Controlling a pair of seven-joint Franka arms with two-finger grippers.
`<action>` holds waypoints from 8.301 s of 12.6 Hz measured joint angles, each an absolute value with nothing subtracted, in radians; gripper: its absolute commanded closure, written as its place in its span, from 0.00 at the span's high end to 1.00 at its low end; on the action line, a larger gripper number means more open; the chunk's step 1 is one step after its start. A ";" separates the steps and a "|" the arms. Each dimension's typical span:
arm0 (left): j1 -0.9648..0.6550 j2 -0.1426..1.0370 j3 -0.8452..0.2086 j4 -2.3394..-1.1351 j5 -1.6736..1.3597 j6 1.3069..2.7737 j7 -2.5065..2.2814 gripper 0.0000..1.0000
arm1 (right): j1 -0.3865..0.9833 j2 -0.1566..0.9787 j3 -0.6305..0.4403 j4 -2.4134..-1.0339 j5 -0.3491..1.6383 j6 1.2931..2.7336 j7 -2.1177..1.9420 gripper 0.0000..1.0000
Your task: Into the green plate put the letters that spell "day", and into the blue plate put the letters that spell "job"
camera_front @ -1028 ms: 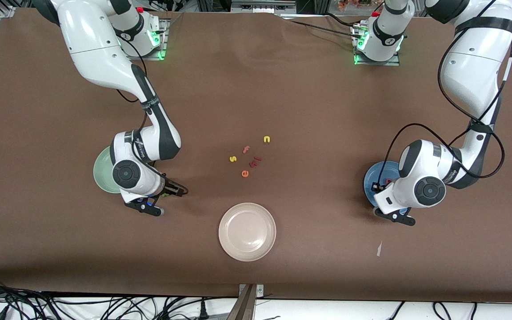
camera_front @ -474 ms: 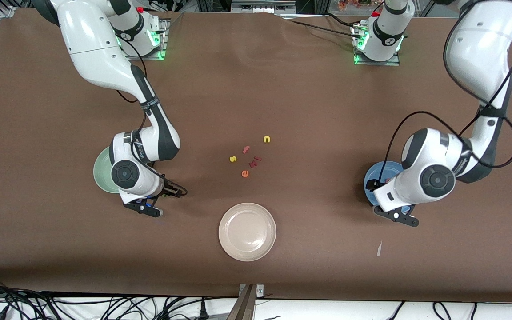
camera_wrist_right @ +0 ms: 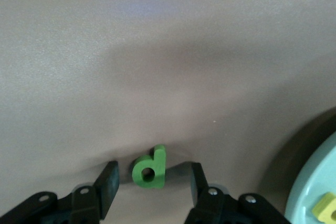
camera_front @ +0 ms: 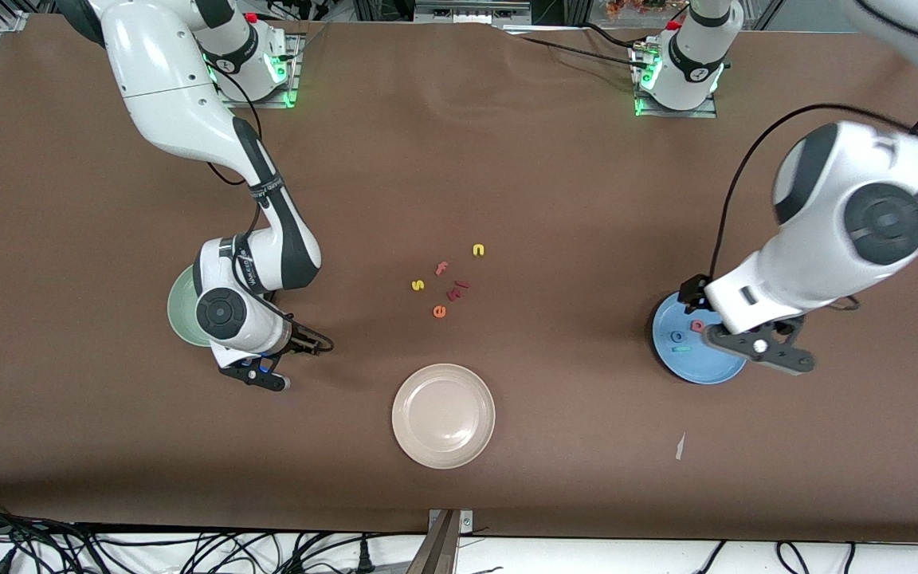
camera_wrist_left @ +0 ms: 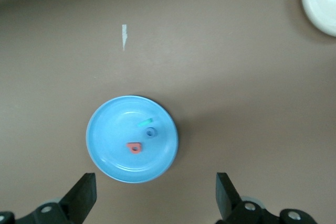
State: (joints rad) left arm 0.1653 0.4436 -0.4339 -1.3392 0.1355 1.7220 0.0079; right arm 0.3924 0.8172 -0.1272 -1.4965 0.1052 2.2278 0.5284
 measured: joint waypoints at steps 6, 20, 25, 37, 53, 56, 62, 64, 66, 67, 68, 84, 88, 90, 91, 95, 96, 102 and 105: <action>0.203 0.336 -0.410 -1.371 0.023 1.714 0.024 1.00 | 0.393 0.818 -0.126 -1.493 0.105 2.233 0.528 0.33; -0.068 -0.084 -0.001 -1.718 -0.001 1.654 0.024 1.00 | 0.399 0.818 -0.124 -1.484 0.105 2.248 0.527 0.00; -0.068 -0.082 -0.001 -1.704 -0.001 1.603 0.024 1.00 | 0.393 0.775 -0.167 -1.390 0.105 2.028 0.429 0.00; -0.080 -0.081 -0.001 -1.699 -0.001 1.594 0.024 1.00 | 0.348 0.722 -0.292 -1.486 0.106 1.837 0.259 1.00; -0.080 -0.080 0.003 -1.698 -0.001 1.591 0.024 1.00 | 0.370 0.631 -0.287 -1.440 0.111 1.790 0.253 1.00; -0.080 -0.080 0.003 -1.698 -0.001 1.591 0.024 1.00 | 0.393 0.601 -0.287 -1.439 0.111 1.787 0.251 1.00; -0.080 -0.080 0.003 -1.697 -0.001 1.590 0.024 1.00 | 0.204 0.406 -0.158 -1.518 0.079 1.722 0.084 1.00; -0.080 -0.080 0.003 -1.696 -0.001 1.589 0.024 1.00 | 0.144 0.339 -0.125 -1.534 0.029 1.663 0.008 1.00; -0.080 -0.079 0.004 -1.696 -0.001 1.589 0.024 1.00 | 0.109 0.281 -0.111 -1.539 0.003 1.617 -0.059 1.00; -0.080 -0.079 0.004 -1.696 -0.001 1.589 0.024 1.00 | 0.100 0.256 -0.109 -1.541 -0.001 1.601 -0.078 1.00; -0.080 -0.079 0.004 -1.696 -0.001 1.589 0.024 1.00 | 0.094 0.233 -0.107 -1.543 -0.007 1.583 -0.089 1.00; -0.080 -0.079 0.006 -1.696 -0.001 1.584 0.024 1.00 | 0.081 0.054 -0.104 -1.559 -0.019 1.451 -0.116 1.00; -0.079 -0.079 0.008 -1.696 -0.001 1.579 0.024 1.00 | 0.081 0.054 -0.104 -1.559 -0.021 1.451 -0.134 1.00; -0.079 -0.079 0.008 -1.696 -0.001 1.578 0.024 1.00 | 0.079 0.051 -0.104 -1.559 -0.022 1.451 -0.136 1.00; -0.079 -0.079 0.008 -1.696 -0.001 1.577 0.024 1.00 | 0.078 0.049 -0.104 -1.559 -0.023 1.451 -0.136 1.00; -0.079 -0.079 0.010 -1.696 -0.001 1.575 0.024 1.00 | 0.077 0.047 -0.104 -1.563 -0.031 1.487 -0.136 1.00; -0.079 -0.079 0.010 -1.696 -0.001 1.575 0.024 1.00 | 0.077 0.047 -0.104 -1.567 -0.034 1.503 -0.136 1.00; -0.079 -0.079 0.010 -1.696 -0.001 1.573 0.024 1.00 | 0.077 0.047 -0.104 -1.572 -0.036 1.542 -0.136 1.00; -0.079 -0.079 0.010 -1.696 -0.001 1.573 0.024 1.00 | 0.077 0.047 -0.104 -1.574 -0.037 1.544 -0.136 1.00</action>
State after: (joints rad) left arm -0.0794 -0.0789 0.0098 -1.6959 -0.0011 1.5730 0.0243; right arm 0.0768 0.0470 -0.1041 -1.5737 -0.0368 1.5438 -0.1362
